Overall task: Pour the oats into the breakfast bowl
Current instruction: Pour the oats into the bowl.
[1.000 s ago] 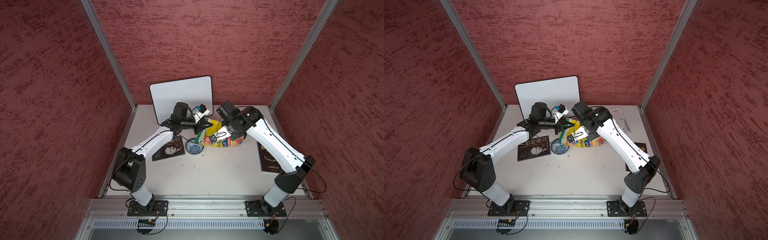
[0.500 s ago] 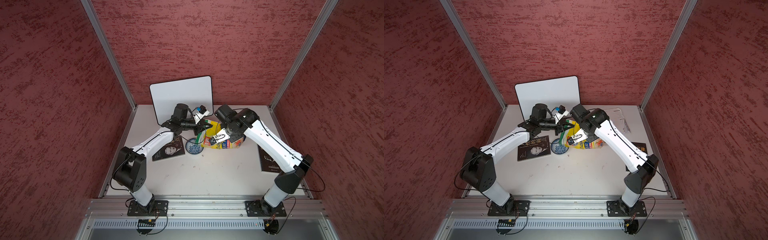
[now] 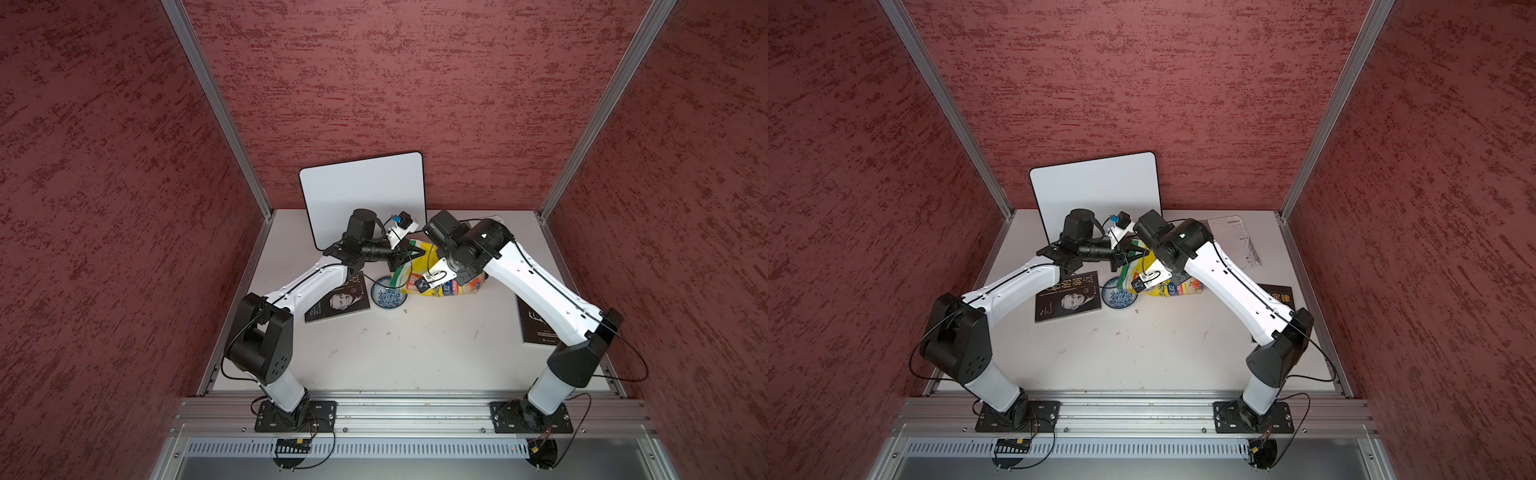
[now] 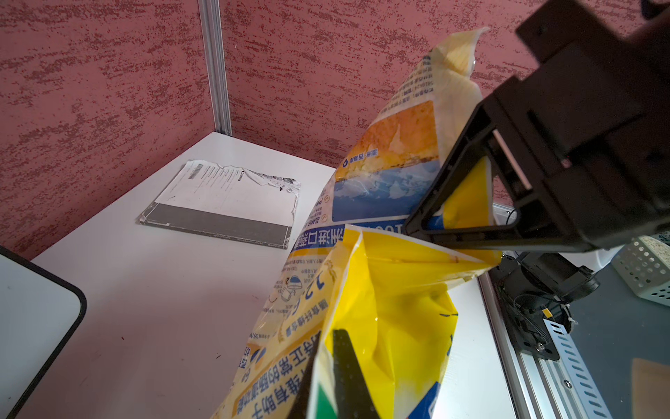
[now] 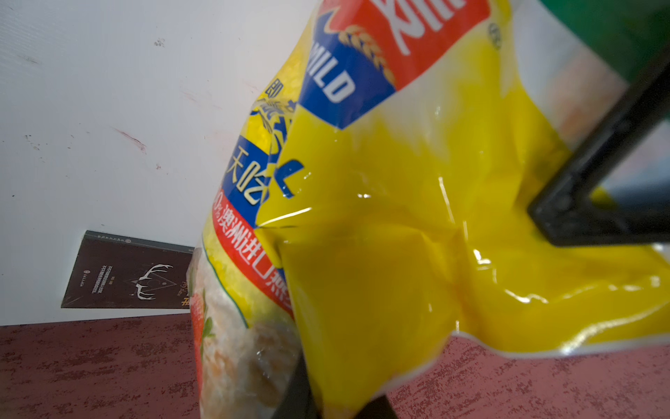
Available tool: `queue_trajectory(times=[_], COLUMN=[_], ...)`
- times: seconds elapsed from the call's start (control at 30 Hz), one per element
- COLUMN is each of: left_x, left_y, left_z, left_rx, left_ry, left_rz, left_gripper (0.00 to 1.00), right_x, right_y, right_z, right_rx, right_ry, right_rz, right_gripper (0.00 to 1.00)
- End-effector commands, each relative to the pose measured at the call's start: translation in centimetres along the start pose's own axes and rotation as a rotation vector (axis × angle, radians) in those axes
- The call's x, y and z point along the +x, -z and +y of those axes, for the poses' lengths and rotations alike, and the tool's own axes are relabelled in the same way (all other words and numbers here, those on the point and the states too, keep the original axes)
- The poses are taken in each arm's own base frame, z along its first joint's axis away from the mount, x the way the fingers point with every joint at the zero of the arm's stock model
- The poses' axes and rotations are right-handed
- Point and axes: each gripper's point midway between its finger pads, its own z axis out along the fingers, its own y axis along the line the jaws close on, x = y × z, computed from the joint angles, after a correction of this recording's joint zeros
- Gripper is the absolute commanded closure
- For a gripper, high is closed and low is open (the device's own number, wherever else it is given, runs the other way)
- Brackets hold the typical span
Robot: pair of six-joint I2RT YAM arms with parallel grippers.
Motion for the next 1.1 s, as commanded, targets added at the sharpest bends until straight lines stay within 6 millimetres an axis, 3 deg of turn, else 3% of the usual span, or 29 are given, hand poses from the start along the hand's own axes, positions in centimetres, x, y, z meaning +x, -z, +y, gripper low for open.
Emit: queue_trajectory(times=[0.0, 0.17, 0.47, 0.6, 1.07], left_x=[0.5, 0.0, 0.9, 1.3, 2.7], left_y=[-0.7, -0.6, -0.9, -1.0, -1.0], left_z=[-0.7, -1.1, -1.2, -1.1, -0.7], left_rx=[0.033, 0.037, 0.032, 0.030, 0.007], left_ry=[0.011, 0.004, 0.016, 0.024, 0.035], left_rz=[0.001, -0.007, 0.000, 0.004, 0.011], left_gripper=[0.94, 0.94, 0.94, 0.94, 0.94], right_x=[2.6, 2.9, 1.7, 1.9, 0.9], right_y=[4.3, 6.0, 3.4, 3.8, 2.5], right_z=[-3.6, -4.3, -3.0, -3.3, -2.9], right_rx=[0.209, 0.274, 0.193, 0.206, 0.163], right_ry=[-0.082, -0.103, -0.087, -0.080, -0.072], right_rz=[0.076, 0.050, 0.049, 0.052, 0.032], right_gripper=[1.00, 1.00, 1.00, 1.00, 1.00])
